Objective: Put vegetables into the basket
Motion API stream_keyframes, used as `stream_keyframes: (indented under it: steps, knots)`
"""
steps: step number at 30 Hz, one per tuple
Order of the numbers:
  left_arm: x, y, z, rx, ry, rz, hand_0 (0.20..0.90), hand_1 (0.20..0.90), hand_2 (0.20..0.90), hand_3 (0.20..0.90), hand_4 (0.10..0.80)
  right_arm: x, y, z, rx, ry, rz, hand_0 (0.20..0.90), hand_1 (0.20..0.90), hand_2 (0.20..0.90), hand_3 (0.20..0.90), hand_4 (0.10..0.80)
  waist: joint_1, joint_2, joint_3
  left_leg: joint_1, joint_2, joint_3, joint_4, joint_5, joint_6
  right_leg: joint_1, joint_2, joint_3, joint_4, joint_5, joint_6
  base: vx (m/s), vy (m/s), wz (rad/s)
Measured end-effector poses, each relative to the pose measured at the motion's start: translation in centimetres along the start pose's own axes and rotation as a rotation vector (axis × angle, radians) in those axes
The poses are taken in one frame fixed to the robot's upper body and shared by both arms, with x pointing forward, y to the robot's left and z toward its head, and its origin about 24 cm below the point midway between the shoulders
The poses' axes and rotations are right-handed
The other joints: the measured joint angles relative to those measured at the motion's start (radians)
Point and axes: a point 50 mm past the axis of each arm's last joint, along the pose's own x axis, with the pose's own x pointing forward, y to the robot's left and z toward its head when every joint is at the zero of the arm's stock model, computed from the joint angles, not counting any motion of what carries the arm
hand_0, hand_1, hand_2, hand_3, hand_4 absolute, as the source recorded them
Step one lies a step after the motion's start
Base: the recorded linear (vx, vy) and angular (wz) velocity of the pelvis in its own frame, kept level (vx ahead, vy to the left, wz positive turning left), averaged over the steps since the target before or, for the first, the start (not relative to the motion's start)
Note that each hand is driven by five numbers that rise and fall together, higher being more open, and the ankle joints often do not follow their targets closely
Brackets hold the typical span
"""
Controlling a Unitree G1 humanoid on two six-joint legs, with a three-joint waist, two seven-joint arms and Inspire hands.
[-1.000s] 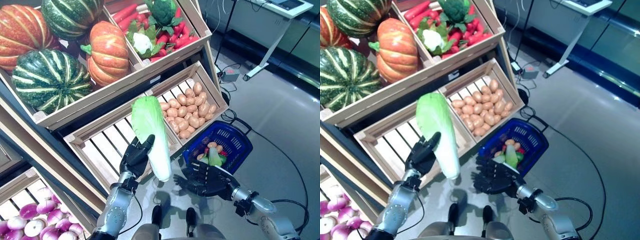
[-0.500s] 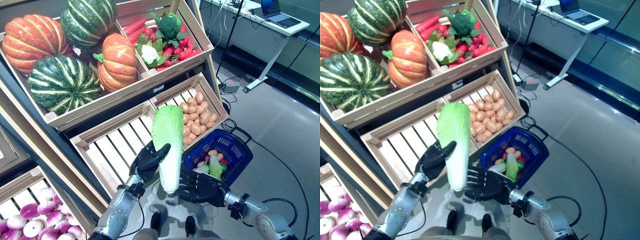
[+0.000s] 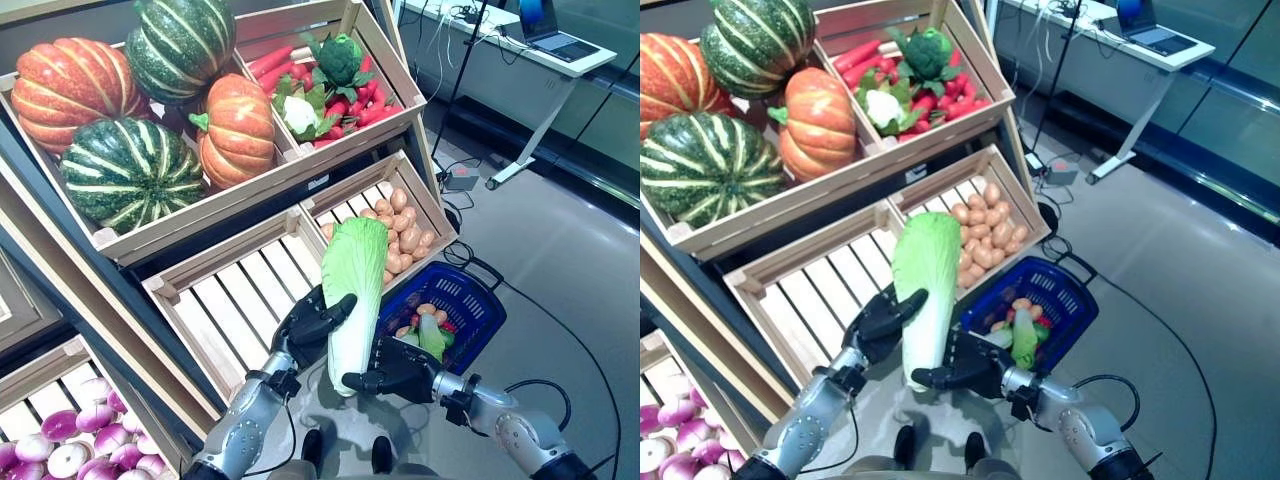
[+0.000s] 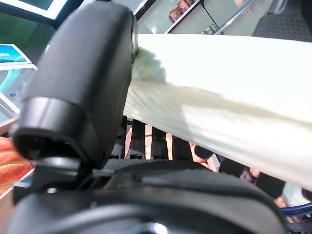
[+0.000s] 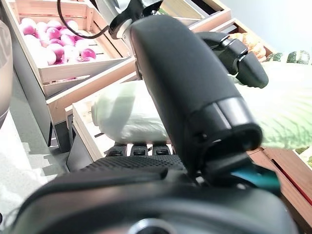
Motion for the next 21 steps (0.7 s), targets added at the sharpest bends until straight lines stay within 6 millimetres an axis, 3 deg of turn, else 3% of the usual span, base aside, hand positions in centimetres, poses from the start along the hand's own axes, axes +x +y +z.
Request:
stream_keyframes:
  steps: [17,18,19,21]
  knots:
    - [-0.06,-0.03,-0.06,0.011,0.013,-0.017,0.3,0.3,0.3,0.3,0.4,-0.2,-0.12,0.03,0.03,0.032,0.007,0.9,0.9,0.9,0.9,0.8,0.0,0.005,-0.029,0.0,0.0,-0.001,-0.001,-0.002,0.0,0.0,0.0,0.0,0.0,-0.006,0.004,0.0,0.0,0.0]
    - [-0.06,-0.02,-0.06,0.012,0.014,-0.017,0.3,0.3,0.3,0.3,0.4,-0.2,-0.12,0.03,0.03,0.033,0.007,0.514,0.514,0.514,0.514,0.543,0.0,0.005,-0.029,0.0,0.0,-0.001,0.0,-0.002,0.0,0.0,0.0,0.0,0.0,-0.006,0.004,0.0,0.0,0.0]
    - [-0.07,-0.02,-0.06,0.012,0.014,-0.017,0.3,0.3,0.3,0.3,0.4,-0.2,-0.12,0.03,0.03,0.033,0.007,0.3,0.3,0.3,0.3,0.4,0.0,0.005,-0.029,0.0,0.0,-0.001,0.0,-0.002,0.0,0.0,0.0,0.0,0.0,-0.006,0.004,0.0,0.0,0.0]
    - [-0.06,-0.04,-0.07,0.01,0.014,-0.019,0.3,0.3,0.3,0.3,0.4,-0.2,-0.12,0.02,0.03,0.033,0.007,0.3,0.3,0.3,0.3,0.4,0.0,0.005,-0.029,-0.001,0.0,-0.001,-0.001,-0.002,0.0,0.0,0.0,-0.001,0.0,-0.006,0.004,0.0,0.0,0.0]
